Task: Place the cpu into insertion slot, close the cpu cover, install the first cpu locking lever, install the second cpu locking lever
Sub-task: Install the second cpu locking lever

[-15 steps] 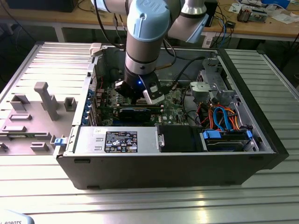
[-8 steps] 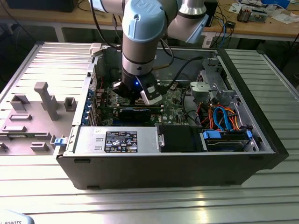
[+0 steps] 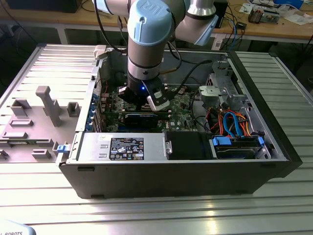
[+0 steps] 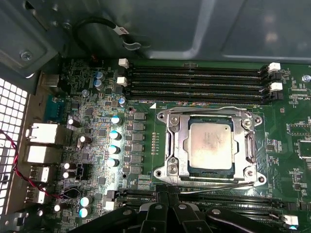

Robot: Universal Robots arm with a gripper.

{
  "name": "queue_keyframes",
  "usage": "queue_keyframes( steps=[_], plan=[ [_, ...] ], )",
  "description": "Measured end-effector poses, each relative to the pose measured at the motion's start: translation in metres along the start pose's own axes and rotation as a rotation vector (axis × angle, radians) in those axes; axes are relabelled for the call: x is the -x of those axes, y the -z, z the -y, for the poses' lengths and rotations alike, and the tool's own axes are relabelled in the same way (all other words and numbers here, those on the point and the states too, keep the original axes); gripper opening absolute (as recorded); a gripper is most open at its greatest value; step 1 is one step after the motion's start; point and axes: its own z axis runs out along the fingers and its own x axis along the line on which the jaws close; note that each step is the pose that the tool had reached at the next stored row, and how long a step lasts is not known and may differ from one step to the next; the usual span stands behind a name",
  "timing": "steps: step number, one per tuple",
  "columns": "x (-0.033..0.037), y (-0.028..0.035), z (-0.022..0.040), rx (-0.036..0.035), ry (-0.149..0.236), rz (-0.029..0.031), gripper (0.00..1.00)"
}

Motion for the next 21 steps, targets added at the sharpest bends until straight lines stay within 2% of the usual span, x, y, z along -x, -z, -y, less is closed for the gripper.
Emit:
queue_keyframes(
  steps=[8, 16, 21],
  plan=[
    [-0.0005, -0.0003, 0.0001, 0.0004, 0.000, 0.0002, 0.11],
    [-0.0006, -0.0045, 0.0003, 0.0033, 0.000, 0.0005, 0.11],
    [-0.0030, -0.0074, -0.0013, 0.0060, 0.000, 0.0004, 0.11]
  ],
)
